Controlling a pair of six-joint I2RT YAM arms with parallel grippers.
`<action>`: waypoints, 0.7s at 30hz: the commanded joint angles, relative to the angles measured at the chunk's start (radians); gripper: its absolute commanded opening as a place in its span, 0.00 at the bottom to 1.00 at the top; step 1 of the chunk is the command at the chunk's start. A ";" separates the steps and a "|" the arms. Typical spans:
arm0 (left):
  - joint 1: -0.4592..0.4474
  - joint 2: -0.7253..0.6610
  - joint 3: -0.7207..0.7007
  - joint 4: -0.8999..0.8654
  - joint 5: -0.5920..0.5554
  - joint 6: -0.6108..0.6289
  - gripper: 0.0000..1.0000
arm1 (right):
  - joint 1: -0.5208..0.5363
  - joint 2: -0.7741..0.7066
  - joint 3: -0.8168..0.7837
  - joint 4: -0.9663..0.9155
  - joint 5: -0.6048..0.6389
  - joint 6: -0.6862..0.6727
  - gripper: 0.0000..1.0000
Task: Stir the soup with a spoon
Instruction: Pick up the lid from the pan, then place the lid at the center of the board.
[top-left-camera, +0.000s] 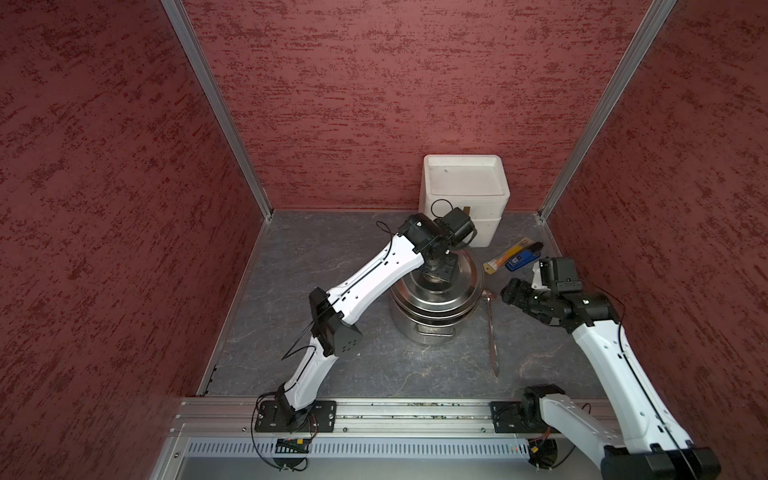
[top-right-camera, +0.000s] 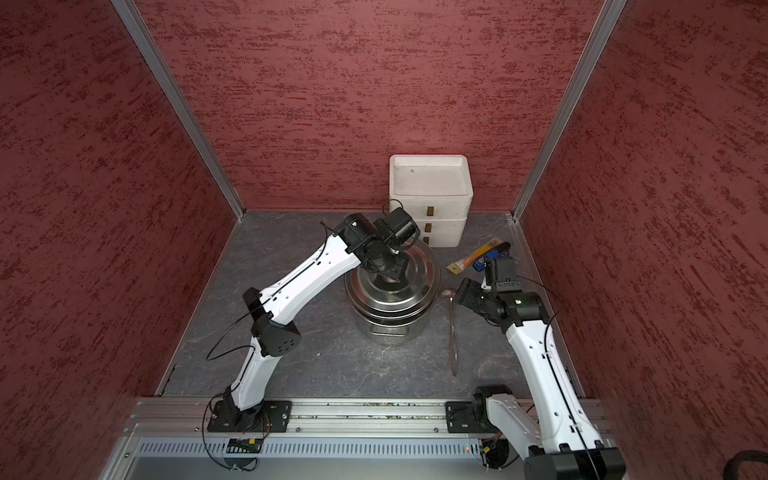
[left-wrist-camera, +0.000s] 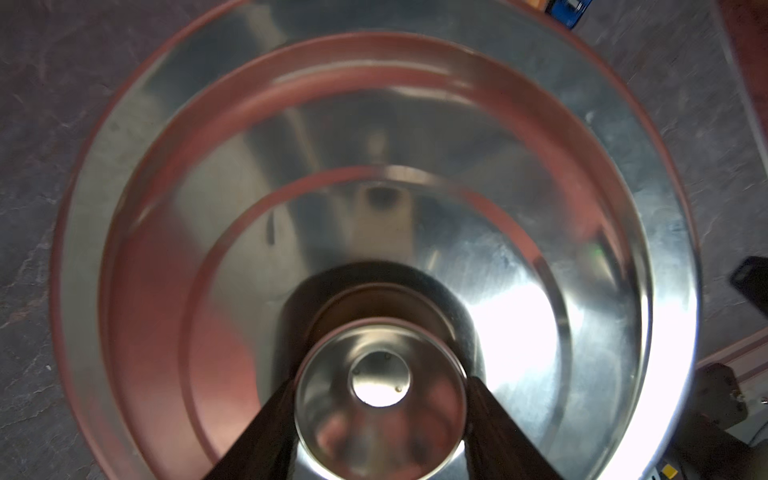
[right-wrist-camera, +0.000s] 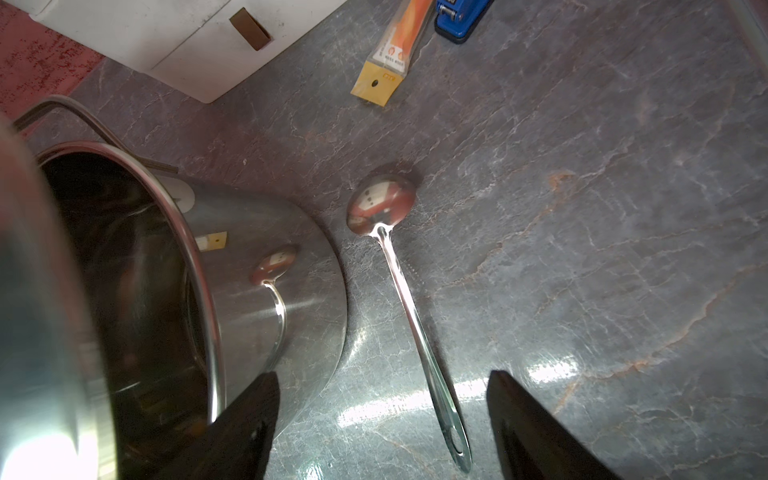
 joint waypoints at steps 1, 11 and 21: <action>0.030 -0.160 -0.013 0.044 -0.094 -0.020 0.40 | -0.010 -0.003 -0.004 0.034 -0.008 0.001 0.83; 0.394 -0.504 -0.492 0.135 -0.120 0.023 0.41 | -0.011 0.029 0.019 0.031 -0.011 -0.047 0.84; 0.819 -0.547 -0.914 0.492 0.098 0.109 0.41 | -0.010 0.050 0.057 -0.016 -0.007 -0.071 0.84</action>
